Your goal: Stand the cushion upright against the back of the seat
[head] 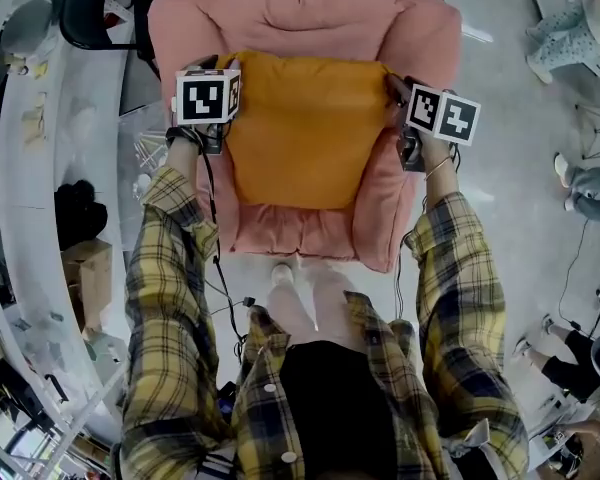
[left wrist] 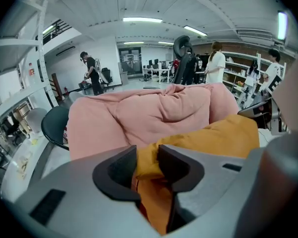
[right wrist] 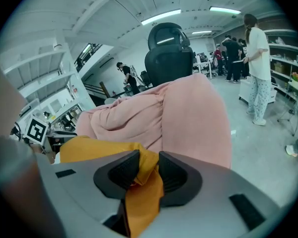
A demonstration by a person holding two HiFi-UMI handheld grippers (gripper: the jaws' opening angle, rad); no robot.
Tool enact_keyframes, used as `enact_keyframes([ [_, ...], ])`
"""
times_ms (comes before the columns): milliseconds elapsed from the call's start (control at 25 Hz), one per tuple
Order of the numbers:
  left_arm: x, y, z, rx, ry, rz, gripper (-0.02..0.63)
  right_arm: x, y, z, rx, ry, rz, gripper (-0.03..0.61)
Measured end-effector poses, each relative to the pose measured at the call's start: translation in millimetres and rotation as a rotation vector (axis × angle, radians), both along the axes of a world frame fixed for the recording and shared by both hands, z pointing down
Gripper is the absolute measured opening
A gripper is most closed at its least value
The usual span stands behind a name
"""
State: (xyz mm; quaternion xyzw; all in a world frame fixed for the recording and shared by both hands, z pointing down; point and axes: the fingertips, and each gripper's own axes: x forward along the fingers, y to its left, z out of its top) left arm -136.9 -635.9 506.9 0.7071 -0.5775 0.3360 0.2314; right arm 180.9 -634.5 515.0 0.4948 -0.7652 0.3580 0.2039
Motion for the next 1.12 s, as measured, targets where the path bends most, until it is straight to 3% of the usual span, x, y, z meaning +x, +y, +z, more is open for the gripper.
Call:
enact_keyframes([
  [240,-7.0,-3.1,-17.8,0.042,-0.027,0.016,0.146,1.8,2.0,-11.2,0.074,-0.001,0.002,0.126],
  [520,-13.9,-5.2,-40.3,0.080,-0.069,0.030,0.147,3.4,5.1,-34.8,0.095,0.102,-0.016,0.126],
  [680,-9.7,-4.3,-51.6,0.094,-0.070,0.041,0.147,0.1,6.0,-53.4,0.102,0.090,-0.047,0.126],
  [1120,23.9,39.3,-85.5,0.092,0.048,0.094,0.147,-22.3,46.7,-96.8,0.159,-0.039,-0.032,0.126],
])
